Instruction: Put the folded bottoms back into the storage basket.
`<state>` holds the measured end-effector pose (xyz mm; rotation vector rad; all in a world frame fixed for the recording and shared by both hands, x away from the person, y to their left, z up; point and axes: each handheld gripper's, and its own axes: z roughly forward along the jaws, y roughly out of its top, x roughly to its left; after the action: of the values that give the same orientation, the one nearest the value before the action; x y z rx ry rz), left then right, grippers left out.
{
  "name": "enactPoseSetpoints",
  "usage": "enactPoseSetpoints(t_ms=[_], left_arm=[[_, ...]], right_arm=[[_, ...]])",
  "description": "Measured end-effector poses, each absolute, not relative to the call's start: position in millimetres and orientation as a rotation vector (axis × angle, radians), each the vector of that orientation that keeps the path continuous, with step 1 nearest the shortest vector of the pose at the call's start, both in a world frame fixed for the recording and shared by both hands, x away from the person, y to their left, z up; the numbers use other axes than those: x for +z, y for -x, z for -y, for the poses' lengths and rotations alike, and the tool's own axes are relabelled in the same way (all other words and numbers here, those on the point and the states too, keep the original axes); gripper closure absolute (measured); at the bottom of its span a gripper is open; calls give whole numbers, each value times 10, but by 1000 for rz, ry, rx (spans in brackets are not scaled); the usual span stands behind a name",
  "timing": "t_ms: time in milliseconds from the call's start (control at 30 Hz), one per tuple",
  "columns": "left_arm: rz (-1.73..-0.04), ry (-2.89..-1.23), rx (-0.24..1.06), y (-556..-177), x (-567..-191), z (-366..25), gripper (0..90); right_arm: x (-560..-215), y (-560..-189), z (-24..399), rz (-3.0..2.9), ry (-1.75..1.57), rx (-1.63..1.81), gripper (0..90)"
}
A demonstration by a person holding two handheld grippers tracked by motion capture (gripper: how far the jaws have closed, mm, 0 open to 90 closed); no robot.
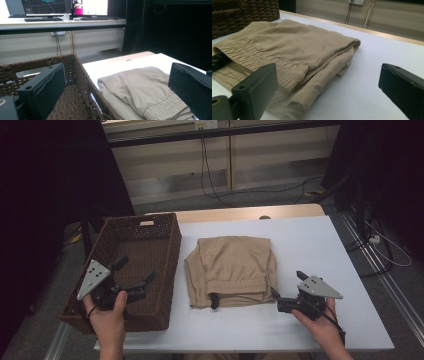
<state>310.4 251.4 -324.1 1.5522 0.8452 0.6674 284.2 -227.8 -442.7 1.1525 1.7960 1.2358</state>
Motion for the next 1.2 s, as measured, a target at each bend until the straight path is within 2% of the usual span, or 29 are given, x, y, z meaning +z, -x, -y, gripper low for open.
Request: enactPoseSetpoints(t_ms=[500, 1200], left_arm=[[-852, -1554, 657, -3120, -3263, -2539, 16], [-846, -1566, 655, -3122, -3265, -2508, 16]], right_arm=[[-4525, -3176, 2034, -1848, -1217, 1167, 36], [-4620, -3311, 1921, -1986, -1294, 1031, 53]])
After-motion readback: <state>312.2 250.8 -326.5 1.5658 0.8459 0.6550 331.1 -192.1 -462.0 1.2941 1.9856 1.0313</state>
